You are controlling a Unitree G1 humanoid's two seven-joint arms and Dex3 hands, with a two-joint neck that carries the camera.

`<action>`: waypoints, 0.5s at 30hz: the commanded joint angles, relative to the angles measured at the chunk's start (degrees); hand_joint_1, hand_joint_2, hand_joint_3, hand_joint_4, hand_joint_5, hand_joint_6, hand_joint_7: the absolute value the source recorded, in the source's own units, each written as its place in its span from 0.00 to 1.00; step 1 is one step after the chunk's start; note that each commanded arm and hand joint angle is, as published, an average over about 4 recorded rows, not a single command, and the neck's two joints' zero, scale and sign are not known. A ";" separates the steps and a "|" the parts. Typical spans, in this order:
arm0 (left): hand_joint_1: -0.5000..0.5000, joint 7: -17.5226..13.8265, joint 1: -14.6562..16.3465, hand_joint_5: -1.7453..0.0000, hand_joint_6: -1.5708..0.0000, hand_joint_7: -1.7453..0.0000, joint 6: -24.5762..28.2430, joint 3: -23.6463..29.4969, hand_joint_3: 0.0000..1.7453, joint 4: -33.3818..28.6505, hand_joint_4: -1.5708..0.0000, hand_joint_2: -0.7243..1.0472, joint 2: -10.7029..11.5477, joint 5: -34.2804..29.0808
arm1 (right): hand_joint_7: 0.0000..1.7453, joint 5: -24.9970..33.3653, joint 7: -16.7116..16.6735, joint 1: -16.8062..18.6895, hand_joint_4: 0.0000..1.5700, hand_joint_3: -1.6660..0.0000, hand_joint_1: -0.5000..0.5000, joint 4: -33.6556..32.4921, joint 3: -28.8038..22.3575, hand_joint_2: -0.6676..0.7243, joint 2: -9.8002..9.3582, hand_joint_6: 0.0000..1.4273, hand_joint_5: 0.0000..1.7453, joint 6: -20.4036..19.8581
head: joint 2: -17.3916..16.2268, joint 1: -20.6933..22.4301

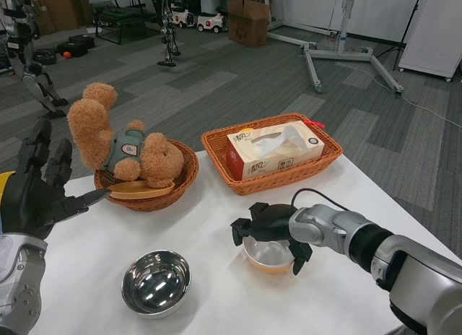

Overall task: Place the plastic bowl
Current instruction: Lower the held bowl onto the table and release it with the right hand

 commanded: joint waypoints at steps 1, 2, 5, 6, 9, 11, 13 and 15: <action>0.00 -0.08 0.54 1.00 1.00 1.00 -0.58 -0.02 0.00 0.47 1.00 0.65 -0.20 -0.76 | 0.67 -1.93 -0.13 1.28 0.03 0.14 0.10 -1.13 -0.15 0.11 0.45 0.00 0.94 0.56 | -0.03 0.03; 0.00 -0.08 0.54 1.00 1.00 1.00 -0.61 -0.04 0.00 0.50 1.00 0.65 -0.18 -0.76 | 0.66 -2.39 -0.13 1.45 0.04 0.14 0.09 -1.29 -0.26 0.10 0.54 0.00 0.94 0.69 | -0.02 0.02; 0.00 -0.08 0.54 1.00 1.00 1.00 -0.61 0.01 0.00 0.50 1.00 0.65 -0.14 -0.76 | 0.63 -2.74 -0.13 1.67 0.05 0.14 0.08 -1.33 -0.44 0.09 0.67 0.00 0.94 0.91 | 0.07 0.01; 0.00 -0.08 0.54 1.00 1.00 1.00 -0.61 0.01 0.00 0.50 1.00 0.65 -0.14 -0.80 | 0.62 -2.76 -0.13 1.78 0.04 0.14 0.08 -1.31 -0.53 0.09 0.72 0.00 0.94 1.02 | 0.10 0.00; 0.00 -0.08 0.54 1.00 1.00 1.00 -0.61 -0.08 0.00 0.54 1.00 0.65 -0.14 -0.98 | 0.57 -2.78 -0.13 2.07 0.04 0.14 0.05 -1.29 -0.70 0.09 0.85 0.00 0.94 1.40 | 0.10 0.00; 0.00 -0.08 0.54 1.00 1.00 1.00 -0.61 -0.17 0.00 0.67 1.00 0.65 -0.14 -1.02 | 0.56 -2.83 -0.13 2.20 0.04 0.14 0.04 -1.29 -0.70 0.09 0.94 0.00 0.94 1.70 | 0.03 -0.03; 0.00 -0.08 0.54 1.00 1.00 1.00 -0.61 -0.21 0.00 0.76 1.00 0.65 -0.14 -1.02 | 0.56 -2.83 -0.13 2.33 0.04 0.14 0.04 -1.29 -0.70 0.09 1.07 0.00 0.94 2.01 | -0.04 -0.03; 0.00 -0.08 0.54 1.00 1.00 1.00 -0.61 -0.21 0.00 0.76 1.00 0.65 -0.14 -1.06 | 0.56 -2.83 -0.13 2.46 0.04 0.14 0.04 -1.20 -0.70 0.09 1.16 0.00 0.94 2.23 | -0.03 0.02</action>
